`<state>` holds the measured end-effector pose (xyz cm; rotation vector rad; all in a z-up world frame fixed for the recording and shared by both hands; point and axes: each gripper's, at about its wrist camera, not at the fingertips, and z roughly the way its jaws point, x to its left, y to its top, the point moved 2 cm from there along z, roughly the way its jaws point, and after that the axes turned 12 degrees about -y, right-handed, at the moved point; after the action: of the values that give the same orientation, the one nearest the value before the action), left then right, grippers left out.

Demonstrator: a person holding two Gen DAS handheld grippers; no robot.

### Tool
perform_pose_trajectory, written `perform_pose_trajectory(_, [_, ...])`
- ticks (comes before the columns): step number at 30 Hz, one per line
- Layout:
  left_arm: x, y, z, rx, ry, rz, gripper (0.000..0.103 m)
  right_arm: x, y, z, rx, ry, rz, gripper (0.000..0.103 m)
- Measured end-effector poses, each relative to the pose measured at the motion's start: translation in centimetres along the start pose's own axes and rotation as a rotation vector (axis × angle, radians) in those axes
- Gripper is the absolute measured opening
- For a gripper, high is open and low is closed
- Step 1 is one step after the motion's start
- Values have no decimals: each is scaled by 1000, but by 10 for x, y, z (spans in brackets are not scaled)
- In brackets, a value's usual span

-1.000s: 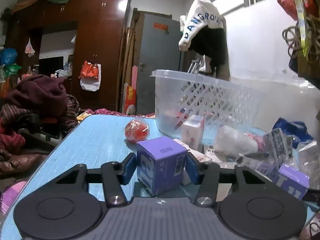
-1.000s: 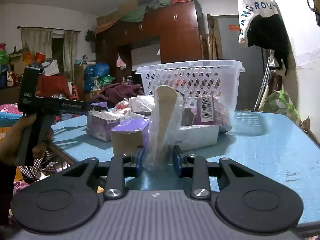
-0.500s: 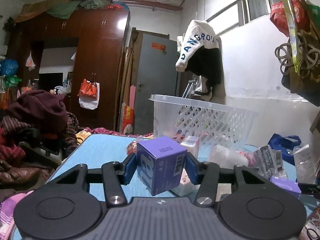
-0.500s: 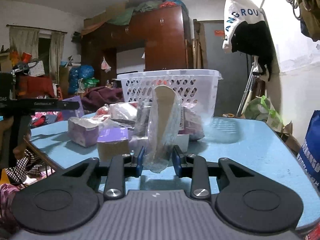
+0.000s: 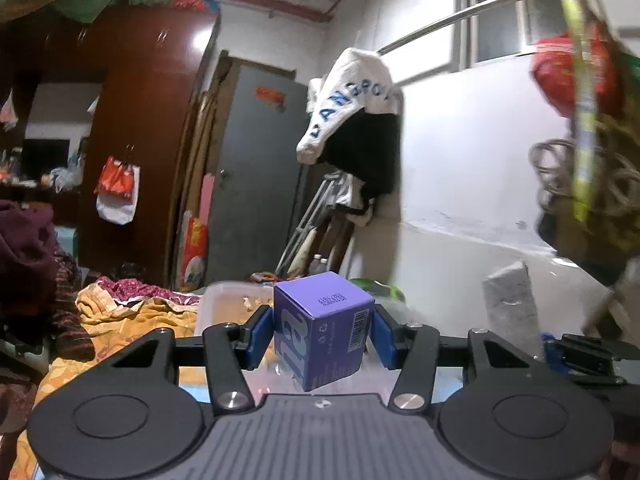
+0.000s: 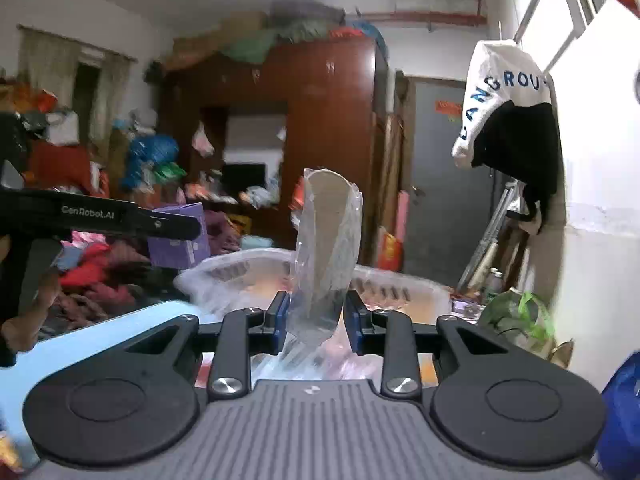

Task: Organize objects
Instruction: 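Lift purple cube box with left gripper while right carries clear plastic bag, then drop medicine box into basket with left gripper while right drops purple-topped box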

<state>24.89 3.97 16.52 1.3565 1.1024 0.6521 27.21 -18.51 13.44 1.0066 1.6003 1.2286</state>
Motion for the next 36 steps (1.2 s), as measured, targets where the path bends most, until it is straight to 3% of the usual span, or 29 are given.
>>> perform_pose_trajectory(3, [18,6,40,56,14,-65,57,2,15,44,62,-33,-34,34])
perform_pose_trajectory(4, [22,4,47,57,22,-85,62,3,17,53,77,-39,-42,36])
perform_pose_trajectory(5, [25,3,51,59,29,-90,71,4,17,60,97,-43,-47,50])
perform_pose_trajectory(6, [27,3,57,70,41,-87,97,4,16,65,112,-56,-51,63])
perform_pose_trajectory(7, [29,1,57,74,55,-79,103,4,16,65,104,-83,-52,86])
perform_pose_trajectory(8, [27,0,54,62,64,-70,103,2,14,59,87,-95,-54,97])
perform_pose_trajectory(11, [17,-7,31,46,16,-24,103,-5,8,29,53,-51,-8,103])
perform_pose_trajectory(14, [1,-22,-7,21,-11,12,103,-19,-17,-18,23,25,80,103])
perform_pose_trajectory(19, [-28,-92,-72,8,-1,119,103,-14,-96,-87,16,94,162,103])
perform_pose_trajectory(22, [-38,-136,-102,-8,31,117,103,2,-137,-109,21,117,183,103])
perform_pose_trajectory(26, [-36,-161,-109,8,50,107,103,22,-157,-105,52,186,163,101])
perform_pose_trajectory(31, [-41,-174,-95,49,93,163,103,31,-151,-92,22,163,130,76])
perform_pose_trajectory(33, [-45,-178,-90,67,88,181,103,35,-153,-92,26,148,89,46])
perform_pose_trajectory(36, [-50,-186,-89,73,111,214,103,38,-160,-103,25,151,74,44])
